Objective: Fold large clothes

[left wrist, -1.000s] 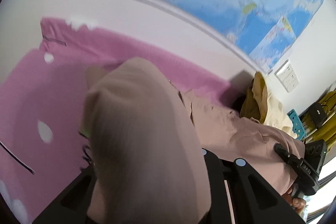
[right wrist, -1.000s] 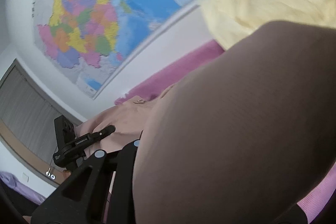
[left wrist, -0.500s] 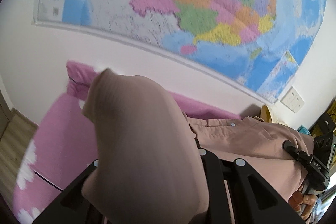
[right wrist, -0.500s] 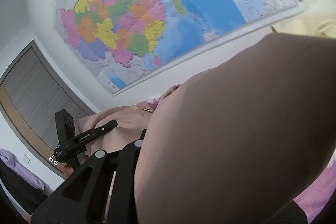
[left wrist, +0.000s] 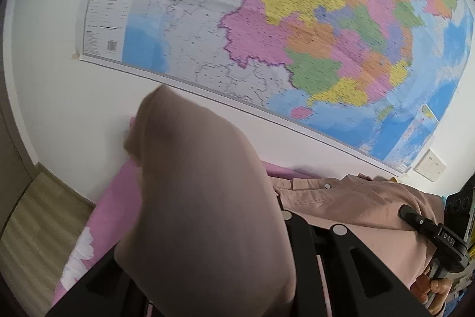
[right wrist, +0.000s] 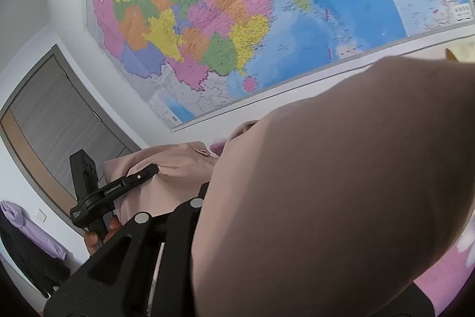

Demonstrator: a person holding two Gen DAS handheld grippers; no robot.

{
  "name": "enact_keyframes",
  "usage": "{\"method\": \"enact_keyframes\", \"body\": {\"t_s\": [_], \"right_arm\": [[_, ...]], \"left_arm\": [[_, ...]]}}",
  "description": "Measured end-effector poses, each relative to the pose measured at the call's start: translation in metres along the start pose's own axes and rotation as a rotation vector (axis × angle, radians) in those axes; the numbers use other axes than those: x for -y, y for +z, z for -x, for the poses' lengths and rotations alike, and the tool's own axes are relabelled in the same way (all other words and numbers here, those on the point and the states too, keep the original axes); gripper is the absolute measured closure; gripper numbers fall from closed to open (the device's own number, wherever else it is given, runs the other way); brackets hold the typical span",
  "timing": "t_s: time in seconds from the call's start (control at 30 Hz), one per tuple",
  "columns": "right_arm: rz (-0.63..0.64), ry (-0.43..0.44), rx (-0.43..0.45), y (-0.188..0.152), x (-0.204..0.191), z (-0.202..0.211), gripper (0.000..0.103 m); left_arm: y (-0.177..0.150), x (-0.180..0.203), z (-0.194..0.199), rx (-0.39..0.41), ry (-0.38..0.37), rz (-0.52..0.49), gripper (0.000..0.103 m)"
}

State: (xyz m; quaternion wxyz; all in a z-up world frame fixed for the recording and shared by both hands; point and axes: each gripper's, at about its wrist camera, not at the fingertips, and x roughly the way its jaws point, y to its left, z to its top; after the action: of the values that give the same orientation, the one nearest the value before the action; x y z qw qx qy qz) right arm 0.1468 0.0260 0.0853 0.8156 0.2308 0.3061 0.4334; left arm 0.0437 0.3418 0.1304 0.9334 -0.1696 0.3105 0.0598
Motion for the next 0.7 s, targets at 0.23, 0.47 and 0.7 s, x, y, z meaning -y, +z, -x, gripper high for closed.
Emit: {"method": "enact_keyframes", "body": {"t_s": [0.23,0.47,0.7], "right_arm": [[0.005,0.021,-0.023,0.003,-0.002,-0.017,0.088],[0.023,0.046,-0.033,0.011,-0.012,-0.049,0.088],[0.073,0.071,-0.017,0.017,-0.031,-0.092,0.088]], "left_arm": [[0.014,-0.019,-0.003,0.007,0.041,0.010,0.089],[0.036,-0.049,-0.007,0.039,0.110,0.032,0.089],[0.065,-0.087,-0.018,0.113,0.177,0.044,0.089]]}}
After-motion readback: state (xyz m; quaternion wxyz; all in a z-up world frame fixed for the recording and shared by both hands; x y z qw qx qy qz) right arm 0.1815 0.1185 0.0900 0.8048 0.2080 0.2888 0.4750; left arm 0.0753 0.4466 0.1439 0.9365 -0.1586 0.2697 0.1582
